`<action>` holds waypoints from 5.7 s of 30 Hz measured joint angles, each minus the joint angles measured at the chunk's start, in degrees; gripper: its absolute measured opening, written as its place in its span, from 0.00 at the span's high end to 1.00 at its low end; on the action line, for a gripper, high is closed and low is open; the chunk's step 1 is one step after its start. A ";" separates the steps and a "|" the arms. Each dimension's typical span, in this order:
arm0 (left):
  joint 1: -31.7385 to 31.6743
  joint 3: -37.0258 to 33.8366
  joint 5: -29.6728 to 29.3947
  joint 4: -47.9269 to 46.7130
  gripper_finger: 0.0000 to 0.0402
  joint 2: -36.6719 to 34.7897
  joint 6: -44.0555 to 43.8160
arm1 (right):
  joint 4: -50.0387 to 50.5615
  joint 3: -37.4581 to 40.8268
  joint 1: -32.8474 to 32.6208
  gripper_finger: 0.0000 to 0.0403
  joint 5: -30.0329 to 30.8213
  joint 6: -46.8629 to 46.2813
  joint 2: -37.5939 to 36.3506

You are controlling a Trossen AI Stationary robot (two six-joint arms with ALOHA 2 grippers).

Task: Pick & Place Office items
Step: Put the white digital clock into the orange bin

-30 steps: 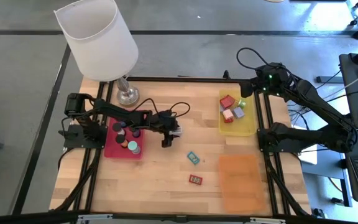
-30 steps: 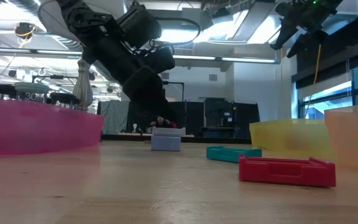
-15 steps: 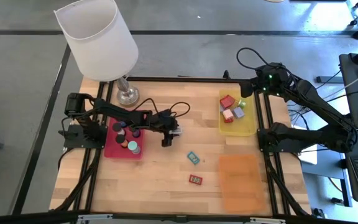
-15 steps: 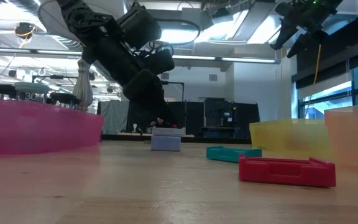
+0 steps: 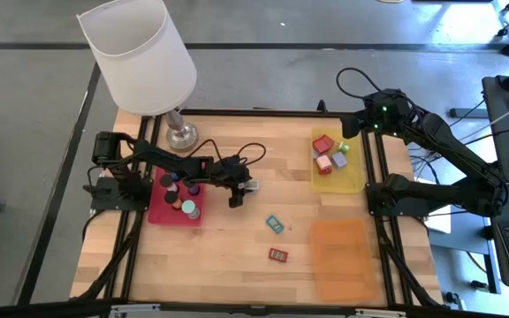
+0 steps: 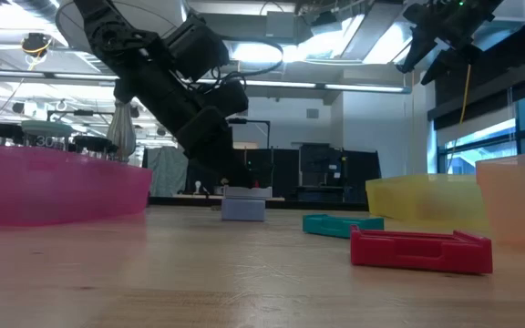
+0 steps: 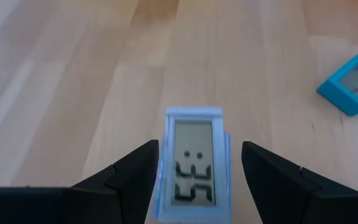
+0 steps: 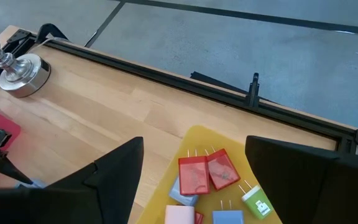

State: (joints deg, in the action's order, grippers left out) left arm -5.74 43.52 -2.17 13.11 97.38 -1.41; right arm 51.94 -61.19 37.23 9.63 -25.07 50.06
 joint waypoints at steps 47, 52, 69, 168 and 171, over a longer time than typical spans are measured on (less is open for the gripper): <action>-0.04 -0.98 0.13 -1.58 0.58 0.00 -5.44 | 0.00 0.00 0.00 0.29 -0.04 -1.48 0.01; -0.04 -0.98 0.11 -1.52 0.62 0.00 -5.92 | -0.02 0.00 0.00 0.29 -0.07 -1.48 0.00; -0.05 5.80 -9.94 -0.91 0.61 0.00 -1.64 | -3.03 0.02 0.00 0.29 -7.64 -12.61 0.41; 0.29 34.02 -39.11 -2.68 0.39 0.00 6.18 | -29.36 0.00 -3.97 0.83 -35.94 -10.93 14.33; 0.43 34.03 -38.47 -7.34 0.39 0.00 -0.58 | -18.01 0.00 -3.48 0.82 -35.86 -8.34 10.99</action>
State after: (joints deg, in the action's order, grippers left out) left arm -5.31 77.55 -40.65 5.78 97.38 -1.99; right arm 33.93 -61.19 33.75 -26.23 -33.41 61.05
